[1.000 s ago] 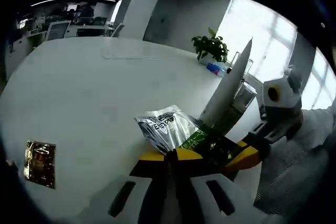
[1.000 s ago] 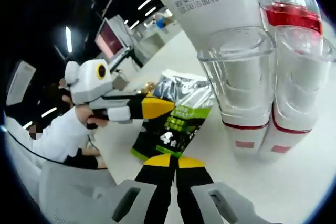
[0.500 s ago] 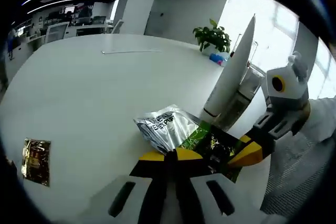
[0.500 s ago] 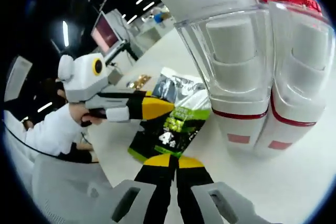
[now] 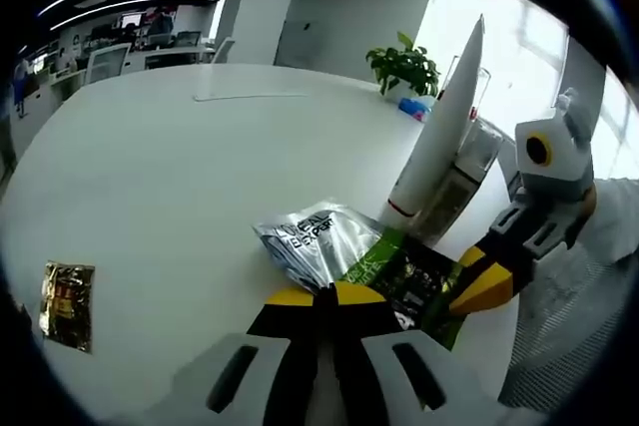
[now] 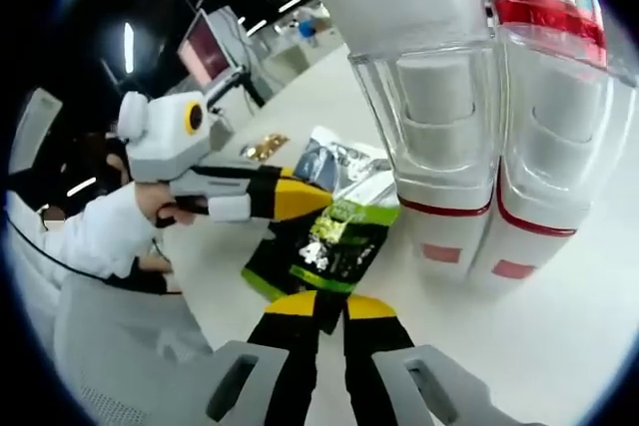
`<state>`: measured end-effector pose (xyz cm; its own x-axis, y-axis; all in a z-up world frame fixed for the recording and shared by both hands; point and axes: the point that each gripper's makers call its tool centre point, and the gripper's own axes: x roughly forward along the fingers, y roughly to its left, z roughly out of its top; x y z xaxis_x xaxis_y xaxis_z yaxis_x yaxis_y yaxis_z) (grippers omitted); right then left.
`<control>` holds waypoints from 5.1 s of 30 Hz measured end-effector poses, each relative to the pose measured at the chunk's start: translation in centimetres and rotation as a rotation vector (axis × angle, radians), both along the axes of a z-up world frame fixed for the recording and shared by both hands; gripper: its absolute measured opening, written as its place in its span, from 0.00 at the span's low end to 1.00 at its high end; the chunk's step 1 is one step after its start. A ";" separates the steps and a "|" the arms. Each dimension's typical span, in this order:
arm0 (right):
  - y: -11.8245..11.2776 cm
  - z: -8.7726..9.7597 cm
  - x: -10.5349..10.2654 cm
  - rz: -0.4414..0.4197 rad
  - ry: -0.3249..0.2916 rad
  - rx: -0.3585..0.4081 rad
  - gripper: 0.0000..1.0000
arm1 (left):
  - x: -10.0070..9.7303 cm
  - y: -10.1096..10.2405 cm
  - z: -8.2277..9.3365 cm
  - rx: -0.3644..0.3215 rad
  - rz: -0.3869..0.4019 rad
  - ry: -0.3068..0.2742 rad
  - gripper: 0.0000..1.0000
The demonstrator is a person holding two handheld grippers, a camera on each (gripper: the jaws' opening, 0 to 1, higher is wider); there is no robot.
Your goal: Arrange the skincare products in the storage area until every visible bottle or jar stands upright without overlapping.
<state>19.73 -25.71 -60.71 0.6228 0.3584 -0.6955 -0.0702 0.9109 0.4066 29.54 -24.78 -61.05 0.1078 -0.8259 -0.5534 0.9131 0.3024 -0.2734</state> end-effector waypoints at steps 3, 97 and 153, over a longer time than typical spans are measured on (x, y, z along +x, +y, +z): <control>-0.7 0.2 -0.2 -0.006 -0.005 -0.013 0.01 | -0.1 -0.1 0.0 0.003 0.001 0.000 0.00; 0.7 -0.8 2.1 0.307 -0.125 -0.468 0.36 | 3.0 2.9 3.0 0.006 0.064 -0.201 0.16; -3.9 9.6 -4.7 0.118 -0.257 -0.524 0.99 | -2.5 10.7 11.7 -0.023 0.128 -0.286 0.77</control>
<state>15.02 -29.63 -51.14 0.7716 0.0852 -0.6304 -0.2200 0.9656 -0.1388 27.08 -14.08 -49.36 0.3608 -0.8075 -0.4667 0.9087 0.4169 -0.0188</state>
